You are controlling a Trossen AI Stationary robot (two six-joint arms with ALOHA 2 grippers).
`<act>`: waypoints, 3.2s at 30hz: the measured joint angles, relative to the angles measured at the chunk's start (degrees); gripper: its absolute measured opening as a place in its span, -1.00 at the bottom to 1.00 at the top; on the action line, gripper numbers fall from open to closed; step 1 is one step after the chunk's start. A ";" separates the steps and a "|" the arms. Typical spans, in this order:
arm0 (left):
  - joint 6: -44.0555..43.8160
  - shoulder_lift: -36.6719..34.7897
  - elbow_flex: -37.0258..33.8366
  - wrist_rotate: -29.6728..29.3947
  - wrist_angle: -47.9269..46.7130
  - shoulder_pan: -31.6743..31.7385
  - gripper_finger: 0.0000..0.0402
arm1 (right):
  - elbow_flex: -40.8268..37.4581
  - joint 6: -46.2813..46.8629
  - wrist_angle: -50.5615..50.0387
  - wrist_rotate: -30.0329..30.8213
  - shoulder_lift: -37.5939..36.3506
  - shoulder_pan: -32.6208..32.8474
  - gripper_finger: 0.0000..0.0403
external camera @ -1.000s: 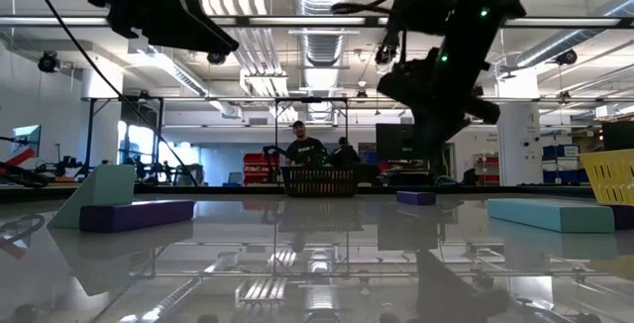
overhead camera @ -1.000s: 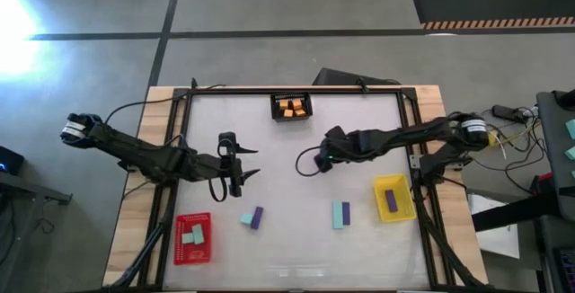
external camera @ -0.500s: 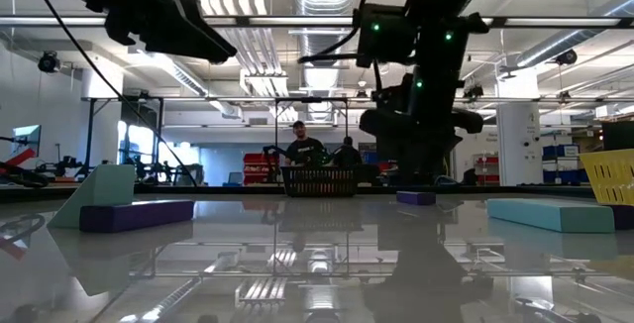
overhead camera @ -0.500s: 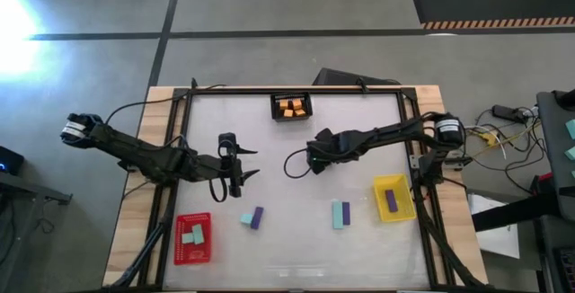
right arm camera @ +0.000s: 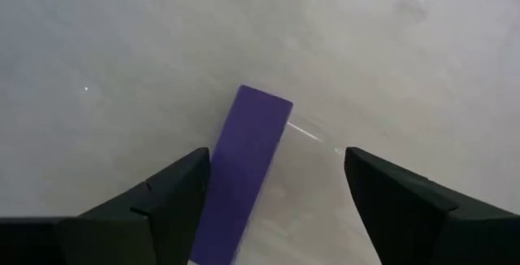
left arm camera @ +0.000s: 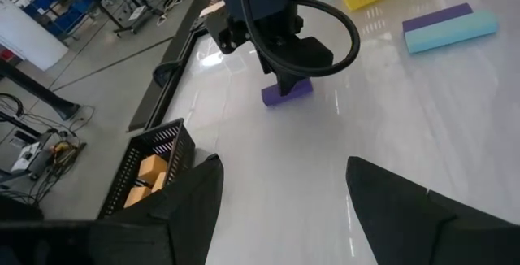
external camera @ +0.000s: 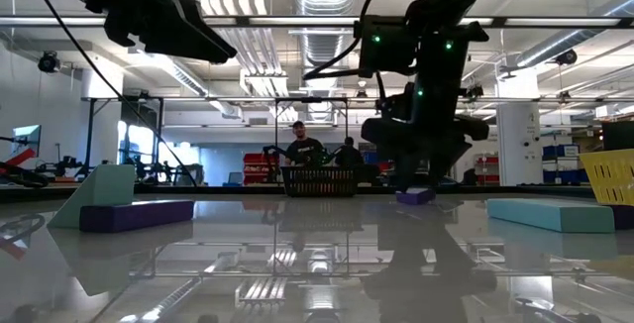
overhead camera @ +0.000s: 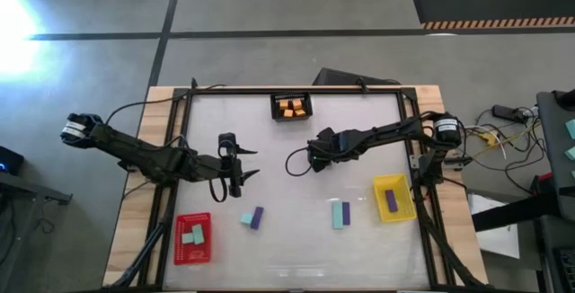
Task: Sort & place blocks by color
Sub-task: Put the purple block into the yellow bin
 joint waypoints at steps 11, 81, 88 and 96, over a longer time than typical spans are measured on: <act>0.00 0.00 0.00 0.00 0.00 0.00 0.21 | -2.95 0.88 8.72 -0.23 0.04 0.06 0.25; -1.90 0.02 0.00 0.00 -0.04 -0.02 0.21 | -15.47 45.28 -25.91 -18.86 -29.88 31.28 -0.56; -1.92 0.02 0.00 0.00 -0.04 -0.02 0.21 | -18.14 49.22 -25.94 -17.81 -32.70 32.88 -0.56; -2.62 0.02 0.00 0.00 -0.04 -0.02 0.21 | -20.76 50.79 -25.83 -16.39 -30.69 33.46 -0.46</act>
